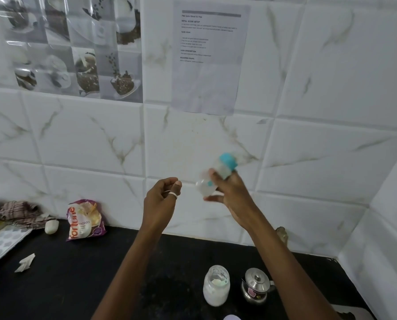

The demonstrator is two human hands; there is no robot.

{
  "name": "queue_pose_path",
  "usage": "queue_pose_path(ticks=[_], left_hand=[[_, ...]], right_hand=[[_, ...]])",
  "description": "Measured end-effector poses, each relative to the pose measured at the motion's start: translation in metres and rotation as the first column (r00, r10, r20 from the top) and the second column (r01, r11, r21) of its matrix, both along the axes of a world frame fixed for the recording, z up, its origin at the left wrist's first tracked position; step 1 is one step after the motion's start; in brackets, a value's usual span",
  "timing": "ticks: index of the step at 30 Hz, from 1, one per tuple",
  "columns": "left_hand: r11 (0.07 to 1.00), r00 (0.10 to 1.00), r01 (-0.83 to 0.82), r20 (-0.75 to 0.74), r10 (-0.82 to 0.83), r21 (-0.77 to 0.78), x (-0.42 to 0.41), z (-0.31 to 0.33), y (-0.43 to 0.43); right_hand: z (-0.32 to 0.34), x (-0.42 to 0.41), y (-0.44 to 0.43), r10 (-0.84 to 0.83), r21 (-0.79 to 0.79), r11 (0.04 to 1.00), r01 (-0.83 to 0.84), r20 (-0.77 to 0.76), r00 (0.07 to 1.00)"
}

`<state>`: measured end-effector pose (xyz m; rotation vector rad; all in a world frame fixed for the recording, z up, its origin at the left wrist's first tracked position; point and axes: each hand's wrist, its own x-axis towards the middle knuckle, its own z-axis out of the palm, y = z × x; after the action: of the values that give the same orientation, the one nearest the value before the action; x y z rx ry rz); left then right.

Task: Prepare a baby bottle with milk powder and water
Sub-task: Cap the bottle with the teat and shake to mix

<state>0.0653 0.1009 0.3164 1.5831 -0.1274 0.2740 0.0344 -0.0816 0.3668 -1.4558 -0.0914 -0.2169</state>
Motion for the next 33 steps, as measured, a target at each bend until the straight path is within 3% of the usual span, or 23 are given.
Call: queue_pose_path(ticks=[1,3,6,7,10,11,14,15,18,19,22,23,27,28,31,33], left_hand=[[1.000,1.000,-0.003,0.005,0.003,0.003,0.000,0.000,0.001],[1.000,1.000,-0.007,0.012,0.007,0.008,0.001,-0.001,0.003],[1.000,1.000,-0.007,0.008,0.007,0.004,0.000,-0.004,0.004],[1.000,1.000,-0.011,0.007,0.011,0.007,0.000,-0.005,0.005],[1.000,1.000,-0.017,0.002,0.017,0.006,0.000,-0.006,0.007],[1.000,1.000,-0.016,0.002,0.016,0.003,0.000,-0.006,0.007],[1.000,1.000,-0.015,-0.003,0.015,-0.007,-0.001,-0.007,0.009],[1.000,1.000,-0.016,-0.006,0.016,-0.006,-0.001,-0.007,0.011],[1.000,1.000,-0.017,-0.006,0.017,-0.011,-0.001,-0.006,0.013],[1.000,1.000,-0.013,-0.003,0.013,-0.015,-0.001,-0.005,0.013],[1.000,1.000,-0.001,0.004,0.001,-0.018,-0.002,-0.004,0.012],[1.000,1.000,-0.002,0.003,0.002,-0.017,-0.003,-0.004,0.013],[1.000,1.000,-0.007,0.012,0.008,-0.027,-0.003,-0.003,0.016],[1.000,1.000,-0.005,0.013,0.006,-0.031,-0.003,-0.003,0.017],[0.999,1.000,0.003,0.014,-0.003,-0.038,-0.006,-0.001,0.021],[0.999,1.000,-0.003,0.016,0.003,-0.034,-0.006,0.000,0.025]], right_hand=[[-0.002,0.000,0.001,0.048,-0.129,0.990,-0.052,-0.030,0.998],[-0.004,0.000,0.002,0.060,-0.190,0.980,-0.064,-0.025,0.998],[-0.003,0.002,0.007,-0.083,0.064,0.995,0.080,0.050,0.995],[-0.003,0.002,0.009,-0.086,0.051,0.995,0.084,0.053,0.995],[-0.011,0.000,0.012,0.050,-0.183,0.982,-0.049,0.001,0.999],[-0.013,-0.001,0.011,0.047,-0.174,0.984,-0.046,0.005,0.999],[-0.015,0.001,0.011,-0.099,0.134,0.987,0.091,0.056,0.994],[-0.016,0.001,0.012,-0.117,0.145,0.983,0.109,0.053,0.992],[-0.024,-0.003,0.016,-0.004,-0.102,0.995,0.006,0.016,1.000],[-0.024,-0.004,0.015,0.003,-0.107,0.994,-0.002,0.013,1.000],[-0.020,-0.005,0.017,-0.112,0.167,0.981,0.101,0.054,0.992],[-0.019,-0.005,0.018,-0.131,0.192,0.974,0.119,0.052,0.990],[-0.023,-0.009,0.020,0.023,-0.075,0.997,-0.024,-0.023,0.999],[-0.022,-0.009,0.019,0.016,-0.037,0.999,-0.016,-0.015,1.000],[-0.022,-0.007,0.015,-0.113,0.298,0.949,0.106,0.005,0.994],[-0.025,-0.009,0.018,-0.112,0.226,0.968,0.112,-0.014,0.994]])
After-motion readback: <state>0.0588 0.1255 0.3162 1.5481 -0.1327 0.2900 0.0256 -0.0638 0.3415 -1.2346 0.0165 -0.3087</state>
